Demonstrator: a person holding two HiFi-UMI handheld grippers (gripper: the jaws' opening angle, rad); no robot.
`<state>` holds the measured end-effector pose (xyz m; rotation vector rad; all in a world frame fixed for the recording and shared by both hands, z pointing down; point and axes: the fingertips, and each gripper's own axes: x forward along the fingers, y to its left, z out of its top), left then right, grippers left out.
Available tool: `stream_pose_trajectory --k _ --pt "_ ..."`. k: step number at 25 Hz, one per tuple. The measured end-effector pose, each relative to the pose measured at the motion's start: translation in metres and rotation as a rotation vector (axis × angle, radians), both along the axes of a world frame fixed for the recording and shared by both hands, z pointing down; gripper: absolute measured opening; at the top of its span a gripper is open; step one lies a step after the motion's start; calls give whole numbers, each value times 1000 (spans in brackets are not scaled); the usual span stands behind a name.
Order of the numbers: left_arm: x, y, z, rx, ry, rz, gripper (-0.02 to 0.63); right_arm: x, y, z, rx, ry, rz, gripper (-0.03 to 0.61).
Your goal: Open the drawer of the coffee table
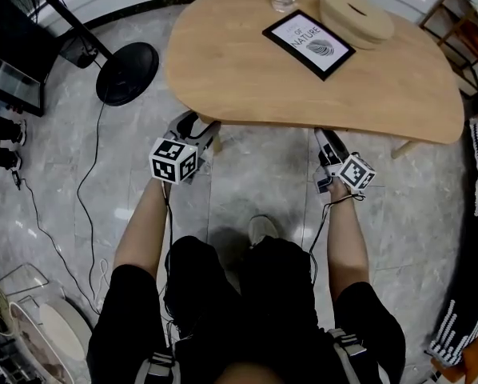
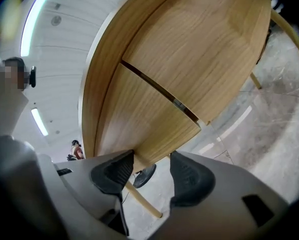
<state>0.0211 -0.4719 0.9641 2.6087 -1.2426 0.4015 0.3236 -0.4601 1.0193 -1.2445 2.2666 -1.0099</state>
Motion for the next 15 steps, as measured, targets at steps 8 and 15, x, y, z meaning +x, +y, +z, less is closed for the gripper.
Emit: stream_pose_trajectory --k 8,15 --pt "-2 -5 2 1 -11 8 232 -2 1 0 -19 -9 -19 225" --pt "-5 21 3 -5 -50 36 213 -3 22 0 -36 -2 -28 225"
